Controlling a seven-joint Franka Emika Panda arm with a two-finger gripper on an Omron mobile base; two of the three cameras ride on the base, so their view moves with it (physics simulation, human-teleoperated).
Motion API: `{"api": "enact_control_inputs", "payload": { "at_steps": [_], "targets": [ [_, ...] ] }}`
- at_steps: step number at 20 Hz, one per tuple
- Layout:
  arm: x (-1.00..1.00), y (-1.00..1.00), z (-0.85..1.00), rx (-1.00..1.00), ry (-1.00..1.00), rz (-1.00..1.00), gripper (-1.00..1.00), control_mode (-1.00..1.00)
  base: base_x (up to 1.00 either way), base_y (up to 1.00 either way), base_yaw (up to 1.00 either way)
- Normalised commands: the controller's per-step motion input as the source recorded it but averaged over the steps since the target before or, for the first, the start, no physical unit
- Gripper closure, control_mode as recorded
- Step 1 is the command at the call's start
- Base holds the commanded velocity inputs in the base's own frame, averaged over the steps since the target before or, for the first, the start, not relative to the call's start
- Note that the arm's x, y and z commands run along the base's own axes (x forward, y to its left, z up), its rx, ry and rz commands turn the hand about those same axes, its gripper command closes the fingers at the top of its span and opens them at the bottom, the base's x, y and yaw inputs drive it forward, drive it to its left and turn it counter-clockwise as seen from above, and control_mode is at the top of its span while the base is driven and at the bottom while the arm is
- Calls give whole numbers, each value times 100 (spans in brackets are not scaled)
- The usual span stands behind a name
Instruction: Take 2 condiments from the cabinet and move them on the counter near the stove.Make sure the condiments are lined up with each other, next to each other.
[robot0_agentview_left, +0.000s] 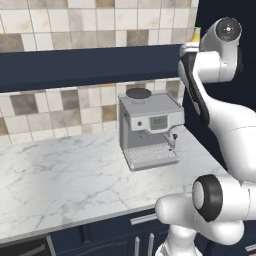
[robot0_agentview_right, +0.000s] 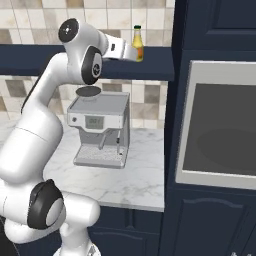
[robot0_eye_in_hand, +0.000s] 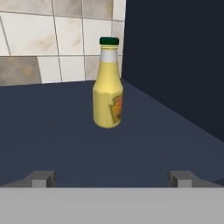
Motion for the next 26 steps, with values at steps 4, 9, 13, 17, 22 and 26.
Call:
{"api": "enact_control_inputs", "payload": {
  "at_steps": [4,9,13,17,22,26],
  "targets": [
    [44,-1,0,0,4,-1,-100,-100,0,0,0],
    [47,-2,0,0,7,0,-100,-100,0,0,0],
    [42,-9,0,0,4,0,-100,-100,0,0,0],
    [37,-17,0,0,2,0,-100,-100,0,0,0],
    [33,-17,0,0,0,0,-100,-100,0,0,0],
    [23,-15,0,0,0,0,-100,-100,0,0,0]
  ]
}}
